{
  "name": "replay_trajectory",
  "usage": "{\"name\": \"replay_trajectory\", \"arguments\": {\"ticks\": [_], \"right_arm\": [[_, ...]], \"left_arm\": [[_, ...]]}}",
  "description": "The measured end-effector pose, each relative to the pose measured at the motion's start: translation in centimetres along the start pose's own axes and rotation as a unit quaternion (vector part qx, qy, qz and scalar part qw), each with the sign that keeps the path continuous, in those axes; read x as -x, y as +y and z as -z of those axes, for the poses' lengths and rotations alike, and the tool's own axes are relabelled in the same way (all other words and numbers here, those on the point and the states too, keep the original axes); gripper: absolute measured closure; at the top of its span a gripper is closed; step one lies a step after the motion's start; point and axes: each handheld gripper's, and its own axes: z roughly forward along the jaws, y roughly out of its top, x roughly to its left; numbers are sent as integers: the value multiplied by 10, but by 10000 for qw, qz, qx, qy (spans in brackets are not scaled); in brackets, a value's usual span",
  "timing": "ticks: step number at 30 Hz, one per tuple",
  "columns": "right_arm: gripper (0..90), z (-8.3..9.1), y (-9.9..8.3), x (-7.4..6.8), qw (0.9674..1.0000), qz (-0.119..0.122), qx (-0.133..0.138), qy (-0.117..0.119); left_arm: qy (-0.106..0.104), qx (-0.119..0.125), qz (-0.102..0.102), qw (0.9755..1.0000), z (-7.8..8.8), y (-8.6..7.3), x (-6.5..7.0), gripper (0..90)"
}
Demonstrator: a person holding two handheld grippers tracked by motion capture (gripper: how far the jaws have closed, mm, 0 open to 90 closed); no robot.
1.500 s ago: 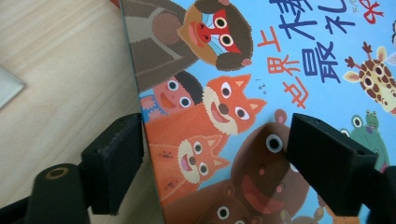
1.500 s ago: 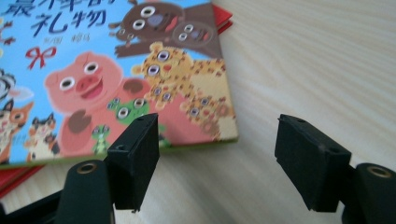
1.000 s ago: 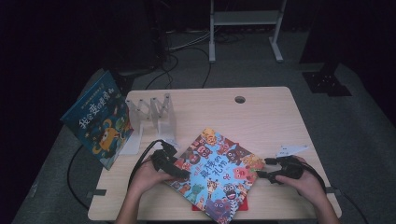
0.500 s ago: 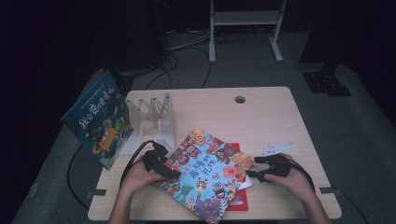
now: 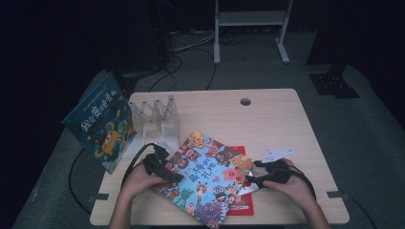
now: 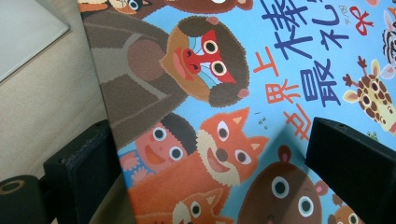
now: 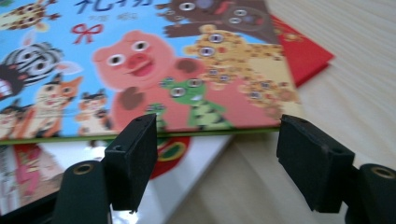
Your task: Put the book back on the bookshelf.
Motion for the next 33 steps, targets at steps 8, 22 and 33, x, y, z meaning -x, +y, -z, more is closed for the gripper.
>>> {"name": "replay_trajectory", "arguments": {"ticks": [8, 22, 33], "right_arm": [[241, -3, 1, -29, 9997, 239, -90, -18], [256, -2, -2, -43, 9996, 262, -23, -41], [253, -3, -2, -43, 9997, 254, -22, -36]], "left_arm": [[-80, 38, -8, 10000, -1, 1, -3, 39], [-416, -61, -7, 9991, -15, 15, -12, 0], [-402, -20, 165, 9991, -10, 18, -11, 48]]}}
